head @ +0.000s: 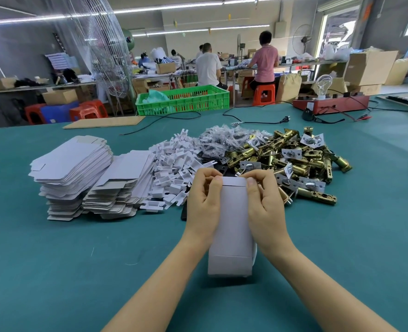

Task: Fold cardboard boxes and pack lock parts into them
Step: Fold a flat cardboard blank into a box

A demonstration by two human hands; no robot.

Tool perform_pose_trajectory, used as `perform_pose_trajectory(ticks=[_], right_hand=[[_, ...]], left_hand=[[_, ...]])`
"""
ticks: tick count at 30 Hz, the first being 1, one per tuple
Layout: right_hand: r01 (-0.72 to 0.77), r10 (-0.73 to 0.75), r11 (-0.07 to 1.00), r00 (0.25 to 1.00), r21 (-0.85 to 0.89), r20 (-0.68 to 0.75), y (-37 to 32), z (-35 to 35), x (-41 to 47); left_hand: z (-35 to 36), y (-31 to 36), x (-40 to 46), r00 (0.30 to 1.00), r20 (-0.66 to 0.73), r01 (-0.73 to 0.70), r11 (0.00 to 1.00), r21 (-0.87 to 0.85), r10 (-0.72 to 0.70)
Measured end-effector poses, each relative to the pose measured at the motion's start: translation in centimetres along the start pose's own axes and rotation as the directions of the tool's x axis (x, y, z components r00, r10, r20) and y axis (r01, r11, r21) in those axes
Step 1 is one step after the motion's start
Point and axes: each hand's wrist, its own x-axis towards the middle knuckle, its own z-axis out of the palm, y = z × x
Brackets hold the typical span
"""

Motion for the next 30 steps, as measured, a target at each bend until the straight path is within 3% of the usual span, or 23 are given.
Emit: perform_pose_trajectory(ticks=[16, 30], right_hand=[[0.054, -0.062, 0.996, 0.993, -0.074, -0.099, -0.4, 0.7, -0.5], [0.106, -0.115, 0.990, 0.988, -0.093, -0.100, -0.2, 1.9, 0.3]], left_hand=[[0.2, 0.5, -0.1, 0.992, -0.050, 0.119, 0.993, -0.001, -0.119], [-0.6, 0.4, 0.4, 0.997, -0.068, -0.040, 0.999, 0.002, 0.040]])
